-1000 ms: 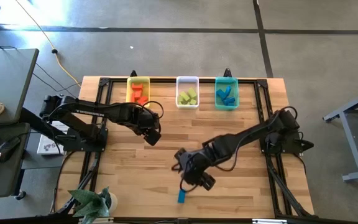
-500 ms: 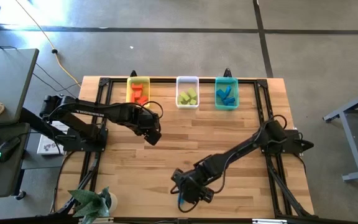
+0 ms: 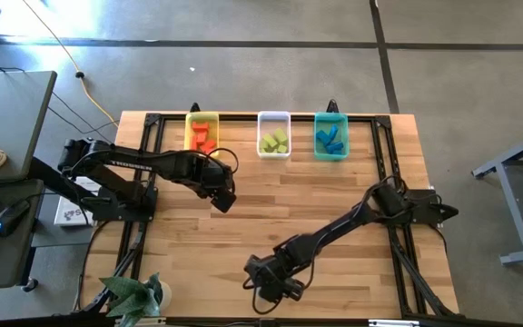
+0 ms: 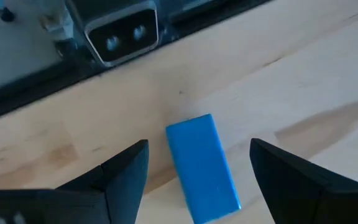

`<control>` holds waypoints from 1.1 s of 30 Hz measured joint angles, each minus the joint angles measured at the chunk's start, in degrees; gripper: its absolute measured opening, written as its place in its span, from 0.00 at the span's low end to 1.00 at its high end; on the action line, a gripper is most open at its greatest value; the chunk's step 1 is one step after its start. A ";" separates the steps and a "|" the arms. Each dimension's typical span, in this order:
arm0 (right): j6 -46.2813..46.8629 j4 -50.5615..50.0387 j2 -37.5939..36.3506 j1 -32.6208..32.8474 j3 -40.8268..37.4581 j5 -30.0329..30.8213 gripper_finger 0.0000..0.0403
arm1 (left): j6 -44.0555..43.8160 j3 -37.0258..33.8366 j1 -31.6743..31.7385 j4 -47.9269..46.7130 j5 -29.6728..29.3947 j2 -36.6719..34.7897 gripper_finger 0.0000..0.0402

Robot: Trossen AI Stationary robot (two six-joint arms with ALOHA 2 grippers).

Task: Sort & place blocks by color
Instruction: Put the blue block into the green bin

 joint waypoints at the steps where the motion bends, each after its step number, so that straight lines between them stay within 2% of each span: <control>1: -0.58 0.11 0.53 0.02 0.00 0.30 0.66 | 0.01 0.00 0.00 0.03 0.00 0.00 0.52; 11: -1.18 -0.01 4.52 0.00 0.12 5.86 0.64 | 1.97 0.00 0.00 0.52 0.00 0.00 0.52; 14: 0.34 -0.86 4.59 0.00 0.17 5.82 0.55 | 1.98 0.00 0.00 0.62 0.01 0.00 0.52; 19: 5.67 -1.52 4.52 0.08 0.17 5.72 0.28 | 2.60 0.00 0.00 0.69 0.00 0.00 0.52; 25: 16.64 -5.36 4.65 -0.14 2.03 7.97 0.27 | 4.57 0.01 0.00 0.85 0.00 0.00 0.52; 33: 29.76 -19.36 4.72 -2.07 7.49 16.57 0.27 | 8.66 0.00 -0.02 0.86 -0.86 0.00 0.52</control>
